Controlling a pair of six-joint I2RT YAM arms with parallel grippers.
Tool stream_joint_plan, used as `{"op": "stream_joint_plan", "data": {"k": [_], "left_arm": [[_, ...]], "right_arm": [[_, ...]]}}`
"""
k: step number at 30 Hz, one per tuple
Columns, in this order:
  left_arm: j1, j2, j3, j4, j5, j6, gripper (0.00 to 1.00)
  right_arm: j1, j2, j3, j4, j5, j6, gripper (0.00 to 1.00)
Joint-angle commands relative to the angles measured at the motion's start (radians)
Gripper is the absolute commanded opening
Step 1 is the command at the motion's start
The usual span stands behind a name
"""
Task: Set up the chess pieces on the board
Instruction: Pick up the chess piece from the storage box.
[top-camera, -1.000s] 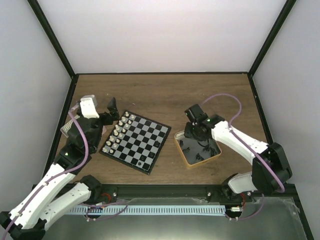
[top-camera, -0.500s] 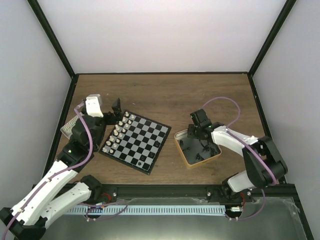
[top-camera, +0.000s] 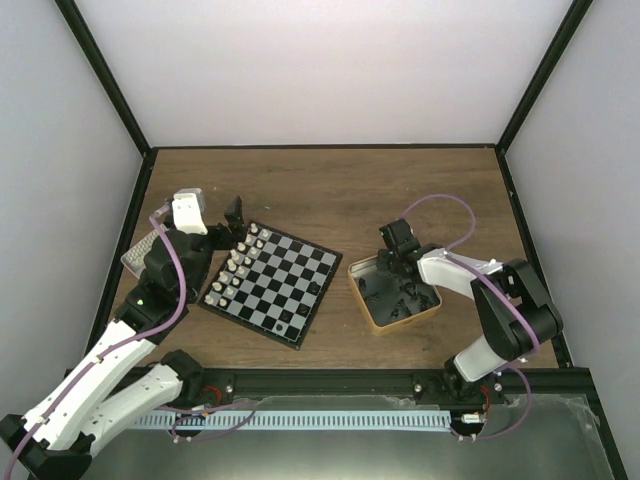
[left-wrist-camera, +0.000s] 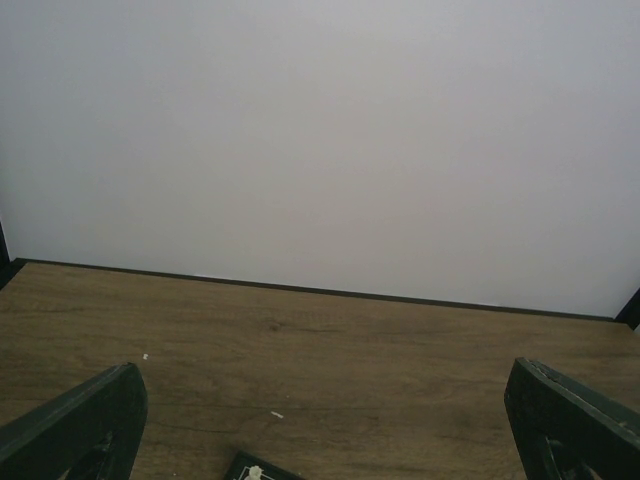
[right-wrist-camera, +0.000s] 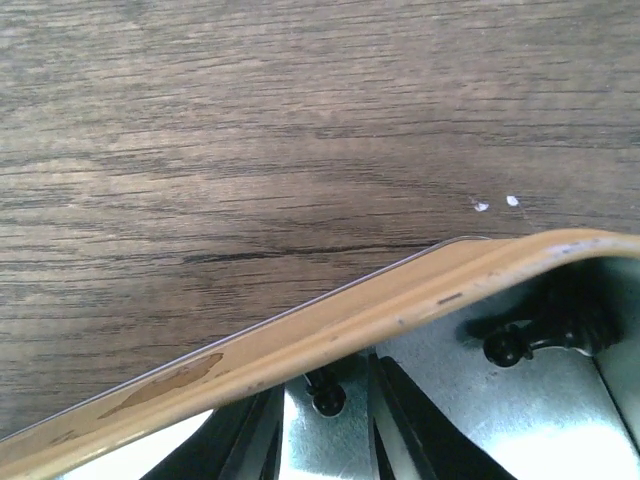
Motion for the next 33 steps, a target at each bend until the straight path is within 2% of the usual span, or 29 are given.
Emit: {"op": "stream_joint_plan", "data": {"k": [1, 8, 12, 22, 27, 33], "left_arm": [[0.003, -0.011, -0.011, 0.013, 0.002, -0.006, 1.0], [0.003, -0.016, -0.011, 0.009, 0.006, -0.008, 1.0], [0.003, -0.018, -0.012, 0.01, 0.012, -0.007, 1.0], [0.002, 0.024, -0.012, 0.016, 0.132, -0.045, 1.0], [0.002, 0.131, 0.024, 0.004, 0.299, -0.072, 1.0], [0.002, 0.319, 0.102, -0.016, 0.66, -0.204, 1.0]], "right_arm": [[-0.01, 0.026, 0.018, 0.034, 0.0, -0.015, 0.24], [-0.011, 0.047, 0.017, 0.035, 0.003, -0.001, 0.15], [-0.01, 0.022, 0.013, 0.023, -0.007, 0.006, 0.06], [-0.011, -0.152, -0.006, -0.037, -0.116, -0.008, 0.03], [-0.01, -0.282, -0.054, 0.018, -0.226, -0.042, 0.03], [-0.01, -0.415, -0.112, 0.151, -0.387, -0.088, 0.03]]}}
